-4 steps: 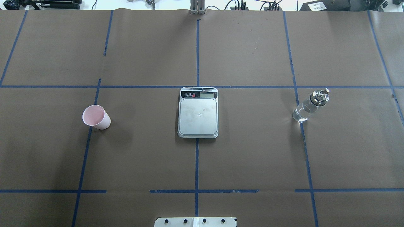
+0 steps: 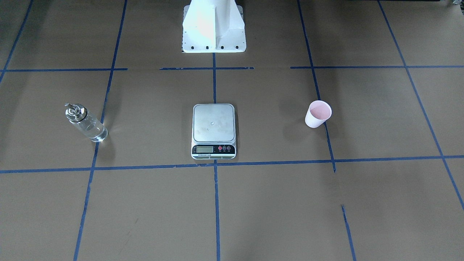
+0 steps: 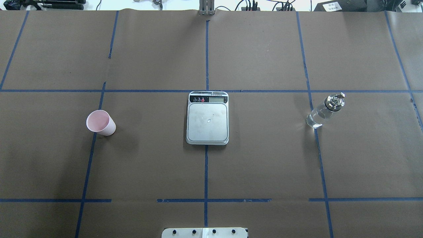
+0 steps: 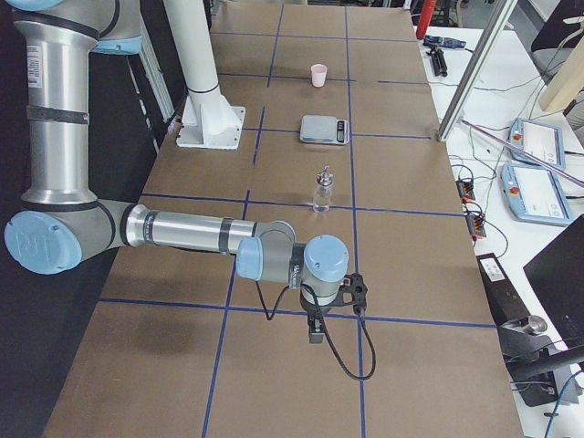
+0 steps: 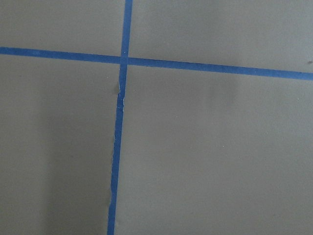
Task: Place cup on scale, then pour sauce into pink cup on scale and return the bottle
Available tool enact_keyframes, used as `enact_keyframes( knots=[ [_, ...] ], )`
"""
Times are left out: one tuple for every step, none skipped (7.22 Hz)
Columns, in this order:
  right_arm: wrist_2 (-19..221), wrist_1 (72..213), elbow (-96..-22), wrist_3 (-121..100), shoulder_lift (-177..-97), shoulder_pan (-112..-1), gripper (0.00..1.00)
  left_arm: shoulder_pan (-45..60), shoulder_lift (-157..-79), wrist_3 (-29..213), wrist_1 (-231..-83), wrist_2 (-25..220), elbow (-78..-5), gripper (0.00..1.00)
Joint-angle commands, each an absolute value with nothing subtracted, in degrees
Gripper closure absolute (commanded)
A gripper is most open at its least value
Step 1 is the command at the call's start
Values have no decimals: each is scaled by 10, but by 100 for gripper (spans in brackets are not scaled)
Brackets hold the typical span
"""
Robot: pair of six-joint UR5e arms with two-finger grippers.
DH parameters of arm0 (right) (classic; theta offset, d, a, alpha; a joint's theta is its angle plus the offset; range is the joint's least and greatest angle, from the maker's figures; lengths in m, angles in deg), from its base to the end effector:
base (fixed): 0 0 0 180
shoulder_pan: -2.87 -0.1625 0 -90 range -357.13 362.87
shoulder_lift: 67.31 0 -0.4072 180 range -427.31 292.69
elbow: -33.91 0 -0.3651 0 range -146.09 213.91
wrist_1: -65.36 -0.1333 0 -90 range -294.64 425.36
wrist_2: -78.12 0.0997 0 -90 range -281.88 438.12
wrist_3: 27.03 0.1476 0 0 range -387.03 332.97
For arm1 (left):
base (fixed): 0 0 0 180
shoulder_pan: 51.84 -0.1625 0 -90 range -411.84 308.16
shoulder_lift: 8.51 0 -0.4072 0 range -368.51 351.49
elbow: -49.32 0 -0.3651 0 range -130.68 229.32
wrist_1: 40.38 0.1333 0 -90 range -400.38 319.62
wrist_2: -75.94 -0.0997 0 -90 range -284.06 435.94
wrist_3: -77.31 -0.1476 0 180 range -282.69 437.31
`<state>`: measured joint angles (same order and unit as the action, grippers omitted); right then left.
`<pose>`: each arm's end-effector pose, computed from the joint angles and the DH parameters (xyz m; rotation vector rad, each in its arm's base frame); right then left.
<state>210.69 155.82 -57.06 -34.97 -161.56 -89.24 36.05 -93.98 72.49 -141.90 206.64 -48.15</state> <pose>0.0491 -0.4252 0.7044 0.0031 -0.7455 -0.0727 -0.0202 -0.4580 0.6332 0.2587 0.7016 0.2049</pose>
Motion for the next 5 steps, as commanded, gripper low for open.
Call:
enact_keyframes(
  knots=[
    [2107, 1558, -571, -349, -1618, -892, 0, 361, -941, 726, -1419, 2066, -486, 0],
    [2107, 1557, -571, -349, -1618, -892, 0, 361, -941, 725, -1419, 2066, -488, 0],
    [2108, 1558, -571, -349, -1618, -892, 0, 361, -943, 726, -1419, 2066, -498, 0],
    [2118, 1558, -574, -347, -1611, -892, 0, 361, -947, 732, -1418, 2067, -517, 0],
    [2136, 1557, -575, -346, -1607, -889, 0, 341, -966, 733, -1413, 2066, -528, 0]
  ],
)
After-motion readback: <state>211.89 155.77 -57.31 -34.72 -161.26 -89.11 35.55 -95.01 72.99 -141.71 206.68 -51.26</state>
